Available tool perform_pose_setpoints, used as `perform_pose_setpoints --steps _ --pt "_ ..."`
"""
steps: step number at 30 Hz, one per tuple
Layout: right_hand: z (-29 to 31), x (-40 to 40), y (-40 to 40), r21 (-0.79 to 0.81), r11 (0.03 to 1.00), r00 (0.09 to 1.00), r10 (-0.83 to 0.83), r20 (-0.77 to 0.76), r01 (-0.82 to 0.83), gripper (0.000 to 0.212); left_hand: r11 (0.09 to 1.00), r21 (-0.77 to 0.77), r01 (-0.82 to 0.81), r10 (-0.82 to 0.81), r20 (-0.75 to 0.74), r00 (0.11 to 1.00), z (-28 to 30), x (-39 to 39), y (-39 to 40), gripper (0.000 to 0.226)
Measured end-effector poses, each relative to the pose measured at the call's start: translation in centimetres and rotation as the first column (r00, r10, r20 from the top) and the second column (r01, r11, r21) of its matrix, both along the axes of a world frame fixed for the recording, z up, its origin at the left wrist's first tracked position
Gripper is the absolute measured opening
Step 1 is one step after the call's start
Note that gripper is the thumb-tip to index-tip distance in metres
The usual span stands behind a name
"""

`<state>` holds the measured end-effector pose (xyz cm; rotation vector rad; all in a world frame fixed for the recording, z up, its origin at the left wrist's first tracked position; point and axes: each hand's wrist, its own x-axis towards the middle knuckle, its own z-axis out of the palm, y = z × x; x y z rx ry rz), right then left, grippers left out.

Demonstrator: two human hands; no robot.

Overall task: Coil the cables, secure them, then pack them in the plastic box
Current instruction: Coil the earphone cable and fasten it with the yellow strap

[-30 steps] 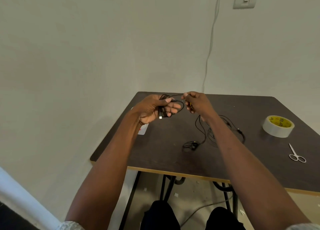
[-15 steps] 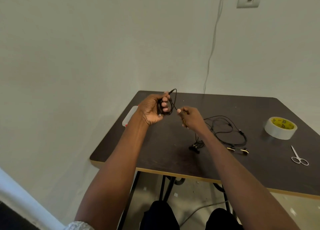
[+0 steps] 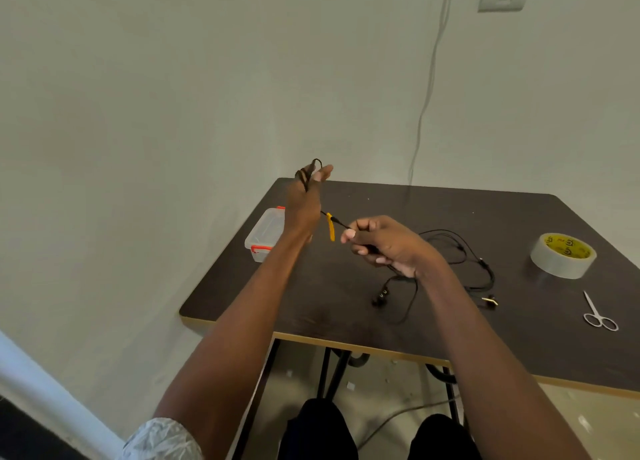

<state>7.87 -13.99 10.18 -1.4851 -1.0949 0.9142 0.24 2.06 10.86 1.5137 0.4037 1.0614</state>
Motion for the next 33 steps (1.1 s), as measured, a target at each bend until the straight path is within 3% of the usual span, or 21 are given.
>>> perform_pose_setpoints --steps 2,5,10,13,15,20,23,27,33 --pt "1.2 0.4 -0.5 0.017 0.999 0.999 0.028 0.027 -0.029 0.020 0.985 0.163 0.056 -0.036 -0.124 0.992 -0.4 0.0 0.0 0.025" --pt "3.1 0.9 -0.9 0.098 0.995 0.999 0.013 0.051 -0.018 0.022 0.960 0.221 0.170 -0.105 -0.278 0.955 -0.6 -0.1 0.0 0.023" --pt "5.1 2.6 -0.2 0.258 0.943 0.971 -0.230 0.057 0.208 0.020 0.956 0.041 0.292 -0.255 -0.381 0.889 0.6 -1.2 -1.4 0.037" --pt "5.0 3.5 0.6 0.277 0.917 0.939 -0.327 0.106 0.288 0.022 0.940 0.076 0.331 -0.274 -0.408 0.871 0.9 -1.7 -1.7 0.045" --pt "4.6 3.7 1.0 0.287 0.901 0.921 -0.371 0.122 0.325 0.022 0.911 0.034 0.411 -0.362 -0.415 0.835 1.2 -1.9 -1.6 0.037" --pt "2.9 3.8 1.7 0.286 0.860 0.879 -0.466 0.104 0.422 0.022 0.769 -0.247 0.590 -0.629 -0.129 0.767 2.0 -2.3 -2.0 0.014" --pt "1.7 3.5 2.1 0.295 0.848 0.879 -0.474 0.049 0.441 0.020 0.725 -0.319 0.611 -0.641 0.014 0.768 2.0 -2.0 -2.2 0.023" --pt "-0.3 3.0 2.4 0.202 0.888 0.900 -0.432 0.059 0.413 0.027 0.604 -0.447 0.660 -0.580 0.321 0.749 2.1 -1.5 -2.2 0.028" --pt "-3.2 1.7 2.1 0.009 0.974 0.974 -0.228 0.008 0.228 0.022 0.713 -0.420 0.561 -0.364 0.463 0.808 2.2 0.1 -2.2 0.033"
